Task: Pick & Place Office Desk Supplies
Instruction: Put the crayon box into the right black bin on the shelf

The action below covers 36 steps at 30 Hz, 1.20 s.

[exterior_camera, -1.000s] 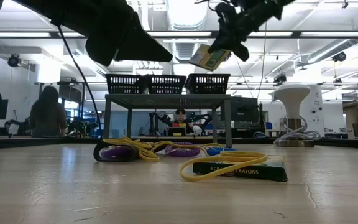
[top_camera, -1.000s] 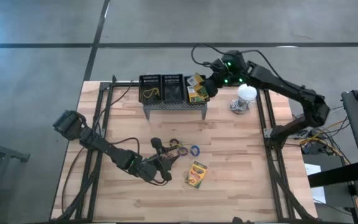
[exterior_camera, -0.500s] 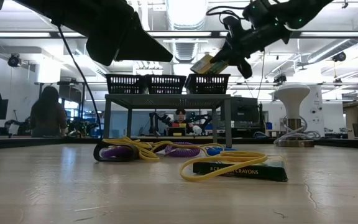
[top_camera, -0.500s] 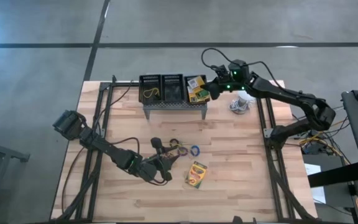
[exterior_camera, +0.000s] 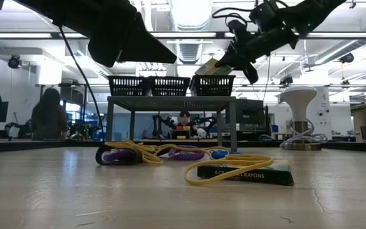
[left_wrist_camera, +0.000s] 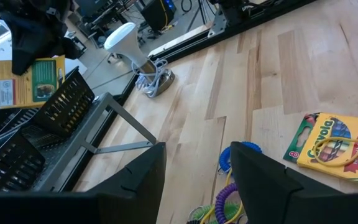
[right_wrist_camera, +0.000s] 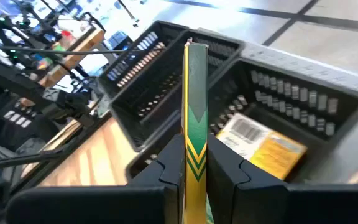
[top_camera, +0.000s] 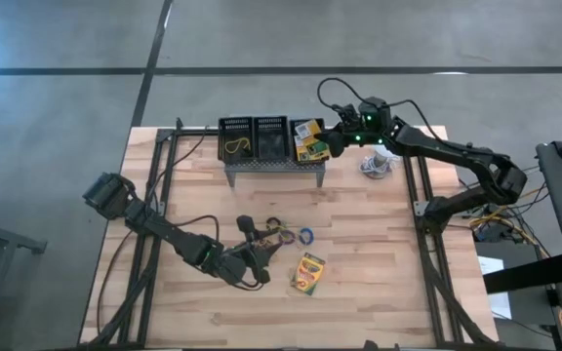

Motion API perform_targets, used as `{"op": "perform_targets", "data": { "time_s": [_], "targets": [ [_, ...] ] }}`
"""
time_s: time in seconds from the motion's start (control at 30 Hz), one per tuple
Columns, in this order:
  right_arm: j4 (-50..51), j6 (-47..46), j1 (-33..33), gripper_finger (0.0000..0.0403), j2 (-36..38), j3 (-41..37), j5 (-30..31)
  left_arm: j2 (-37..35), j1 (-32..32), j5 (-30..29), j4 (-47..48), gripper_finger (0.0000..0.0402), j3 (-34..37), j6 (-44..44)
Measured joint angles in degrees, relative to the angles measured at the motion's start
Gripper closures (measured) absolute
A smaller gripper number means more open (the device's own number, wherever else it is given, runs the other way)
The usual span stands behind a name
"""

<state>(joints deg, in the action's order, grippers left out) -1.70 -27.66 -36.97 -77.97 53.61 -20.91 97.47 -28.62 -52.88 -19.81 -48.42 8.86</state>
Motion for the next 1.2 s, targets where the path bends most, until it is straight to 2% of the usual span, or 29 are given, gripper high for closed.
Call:
{"op": "perform_targets", "data": {
  "time_s": [0.47, 0.63, 0.83, 0.97, 1.2],
  "targets": [
    [-0.6, -1.8, 1.2, 0.0369, -1.0, -0.5, -0.1, 0.0, 0.5, 0.0, -0.3, 0.0218, 0.0, -0.5],
    [-0.7, -2.4, 1.5, 0.0369, -2.4, -0.5, 3.8, 0.0, 0.5, 0.0, 0.0, 0.0218, 0.0, -0.8],
    [-0.9, -2.8, 1.6, 0.0367, -3.2, -0.5, 4.1, 0.0, 0.5, 0.0, 0.1, 0.0218, 0.0, -1.2],
    [-0.8, -2.1, 1.6, 0.0344, -3.2, -0.5, 4.1, 0.0, 0.6, 0.0, 0.1, 0.0218, 0.0, -1.3],
    [-0.7, -0.7, 1.6, 0.0267, -3.2, -0.4, 4.1, 0.0, 0.6, 0.0, 0.0, 0.0218, 0.0, -1.3]
  ]
}}
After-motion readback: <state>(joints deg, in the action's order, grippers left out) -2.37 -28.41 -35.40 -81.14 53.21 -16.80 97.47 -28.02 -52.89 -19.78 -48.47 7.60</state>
